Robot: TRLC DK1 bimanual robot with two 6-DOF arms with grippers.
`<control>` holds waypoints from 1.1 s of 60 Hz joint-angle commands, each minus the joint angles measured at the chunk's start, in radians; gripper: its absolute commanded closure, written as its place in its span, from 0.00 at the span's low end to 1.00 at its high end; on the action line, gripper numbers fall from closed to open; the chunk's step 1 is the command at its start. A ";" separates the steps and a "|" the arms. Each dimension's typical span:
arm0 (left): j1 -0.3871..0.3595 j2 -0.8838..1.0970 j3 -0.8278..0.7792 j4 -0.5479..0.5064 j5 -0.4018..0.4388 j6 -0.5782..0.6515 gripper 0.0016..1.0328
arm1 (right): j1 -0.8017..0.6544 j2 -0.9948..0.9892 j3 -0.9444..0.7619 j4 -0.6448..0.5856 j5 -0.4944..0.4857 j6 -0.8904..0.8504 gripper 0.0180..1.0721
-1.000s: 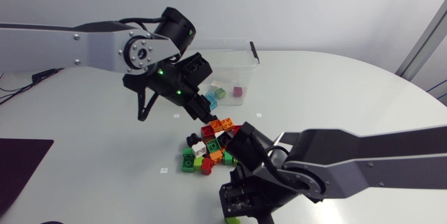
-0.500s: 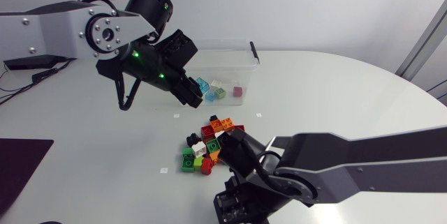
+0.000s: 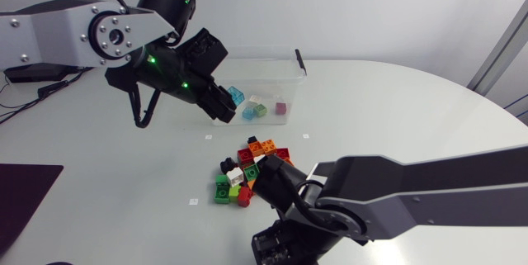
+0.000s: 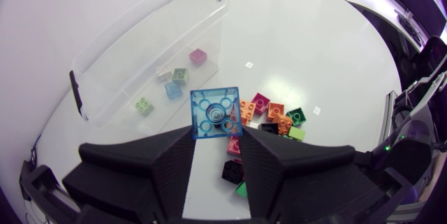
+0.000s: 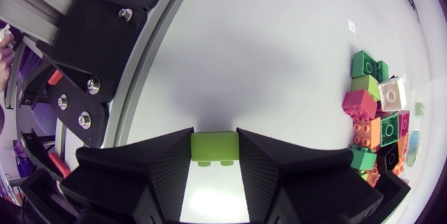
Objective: Place the duplo bricks in the container
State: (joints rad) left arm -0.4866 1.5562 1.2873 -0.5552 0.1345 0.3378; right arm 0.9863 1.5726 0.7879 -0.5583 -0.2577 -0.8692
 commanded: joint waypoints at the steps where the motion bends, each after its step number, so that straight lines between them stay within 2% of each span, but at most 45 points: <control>1: 0.013 -0.015 0.017 0.018 0.011 0.003 0.73 | -0.009 -0.066 -0.009 -0.032 0.006 -0.024 0.70; 19: 0.069 0.036 0.093 0.101 0.027 -0.049 0.73 | -0.109 -0.279 0.022 -0.144 -0.009 -0.011 0.70; 29: 0.106 0.084 0.139 0.141 0.039 -0.089 0.73 | -0.179 -0.322 0.073 -0.167 -0.023 0.007 0.70; 41: 0.141 0.151 0.167 0.215 0.039 -0.111 0.72 | -0.248 -0.355 0.129 -0.169 -0.029 0.032 0.70; 50: 0.178 0.237 0.245 0.212 0.047 -0.122 0.71 | -0.296 -0.367 0.168 -0.176 -0.045 0.038 0.70; 66: 0.195 0.340 0.359 0.204 0.045 -0.143 0.67 | -0.406 -0.330 0.243 -0.123 -0.106 0.087 0.70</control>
State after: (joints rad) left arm -0.3012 1.8503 1.5845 -0.3565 0.1699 0.2268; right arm 0.6052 1.2171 0.9924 -0.6991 -0.3477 -0.8093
